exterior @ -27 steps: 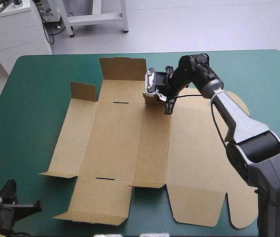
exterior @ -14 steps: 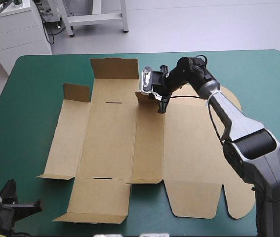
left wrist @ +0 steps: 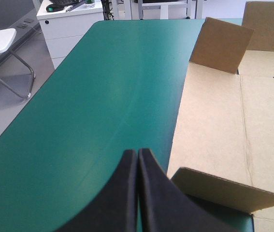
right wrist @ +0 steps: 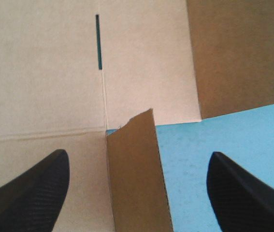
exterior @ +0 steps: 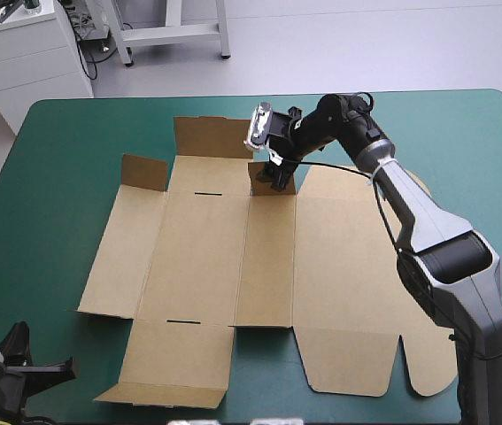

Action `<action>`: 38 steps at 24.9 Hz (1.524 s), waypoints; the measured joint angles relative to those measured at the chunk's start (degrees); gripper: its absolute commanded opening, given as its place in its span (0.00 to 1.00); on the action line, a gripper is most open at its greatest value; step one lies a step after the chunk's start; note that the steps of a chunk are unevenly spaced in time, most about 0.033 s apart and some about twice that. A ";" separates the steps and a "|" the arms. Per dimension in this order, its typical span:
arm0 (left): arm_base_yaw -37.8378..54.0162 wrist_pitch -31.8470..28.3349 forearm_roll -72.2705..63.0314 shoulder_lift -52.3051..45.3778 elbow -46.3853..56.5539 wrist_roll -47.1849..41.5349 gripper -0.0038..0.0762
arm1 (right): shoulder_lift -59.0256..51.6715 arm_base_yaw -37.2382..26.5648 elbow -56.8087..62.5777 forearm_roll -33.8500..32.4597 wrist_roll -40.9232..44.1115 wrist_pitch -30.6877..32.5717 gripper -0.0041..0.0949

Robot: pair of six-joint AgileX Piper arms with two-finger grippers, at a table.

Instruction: Fold the box

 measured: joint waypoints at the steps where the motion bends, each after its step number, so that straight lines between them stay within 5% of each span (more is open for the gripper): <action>1: 0.00 0.00 0.00 0.00 0.00 0.00 0.01 | 0.00 0.00 -1.19 0.00 1.82 0.46 0.82; 4: 0.00 0.00 0.00 0.00 0.00 0.00 0.01 | -0.06 0.00 -4.03 0.00 7.45 2.26 0.81; 7: 0.00 0.08 0.00 0.00 0.00 0.00 0.01 | -0.06 0.00 -5.57 -1.33 18.61 3.78 0.69; 9: 0.00 0.08 0.00 0.00 0.00 0.00 0.01 | -0.06 0.00 -5.82 -3.84 24.64 4.02 0.49; 10: 0.00 0.02 0.00 0.00 0.00 0.00 0.01 | -0.06 0.00 -5.82 -5.06 27.07 4.19 0.21; 12: 0.00 0.02 0.00 0.00 0.00 0.00 0.01 | -0.06 0.00 -5.82 -9.28 33.91 5.78 0.02; 22: 0.00 0.02 0.00 0.00 0.00 0.00 0.01 | -5.71 -5.55 -4.45 -18.31 54.29 12.15 0.04; 38: 0.00 0.02 0.71 0.00 0.00 0.02 0.01 | -39.17 -6.82 32.21 -24.94 58.06 9.54 0.04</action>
